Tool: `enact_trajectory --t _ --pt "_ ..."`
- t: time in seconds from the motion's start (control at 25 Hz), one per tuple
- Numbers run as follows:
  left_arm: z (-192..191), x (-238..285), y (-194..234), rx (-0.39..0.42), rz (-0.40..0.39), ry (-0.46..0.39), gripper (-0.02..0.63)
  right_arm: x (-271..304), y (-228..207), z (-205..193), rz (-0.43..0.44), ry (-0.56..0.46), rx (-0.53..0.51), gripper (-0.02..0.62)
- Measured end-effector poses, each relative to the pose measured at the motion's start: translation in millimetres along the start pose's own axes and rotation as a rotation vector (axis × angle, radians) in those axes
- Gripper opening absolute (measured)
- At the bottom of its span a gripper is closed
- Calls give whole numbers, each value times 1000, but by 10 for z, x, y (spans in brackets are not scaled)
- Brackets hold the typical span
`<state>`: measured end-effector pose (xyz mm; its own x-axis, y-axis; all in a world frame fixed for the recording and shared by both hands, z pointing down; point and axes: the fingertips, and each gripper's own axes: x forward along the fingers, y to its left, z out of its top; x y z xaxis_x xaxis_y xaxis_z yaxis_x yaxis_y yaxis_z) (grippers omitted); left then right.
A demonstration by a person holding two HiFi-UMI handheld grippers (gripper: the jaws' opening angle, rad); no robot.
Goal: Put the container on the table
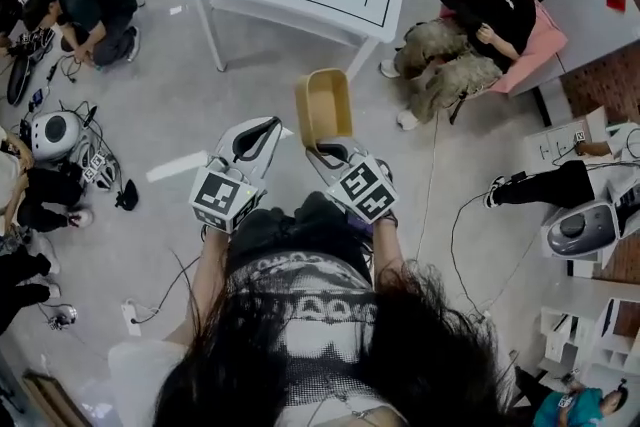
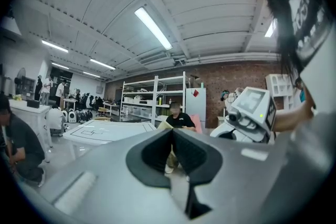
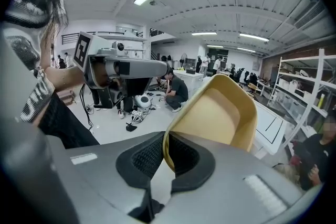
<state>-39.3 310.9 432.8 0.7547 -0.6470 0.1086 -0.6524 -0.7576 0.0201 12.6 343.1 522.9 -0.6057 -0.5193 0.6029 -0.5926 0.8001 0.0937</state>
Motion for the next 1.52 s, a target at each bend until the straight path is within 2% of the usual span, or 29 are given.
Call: enact_trajectory --t 0.32,0.56,0.84,1.16,1.36,1.52 --pt "-35 226 145 -21 -11 9 0 93 -262 -2 -4 19 12 23" --pt "-137 607 610 -37 5 39 0 453 -739 36 9 26 28 23" --pt "145 1615 1043 -46 31 21 0 592 -1908 135 29 51 8 23" --pt "521 2661 1773 -28 137 -14 0 915 -3238 445 92 17 -64 23" --pt "552 3110 2120 -29 207 -10 0 1170 -3799 473 140 21 -105 23" --pt "493 3291 2244 -32 240 10 0 1368 -4005 439 185 23 -119 23"
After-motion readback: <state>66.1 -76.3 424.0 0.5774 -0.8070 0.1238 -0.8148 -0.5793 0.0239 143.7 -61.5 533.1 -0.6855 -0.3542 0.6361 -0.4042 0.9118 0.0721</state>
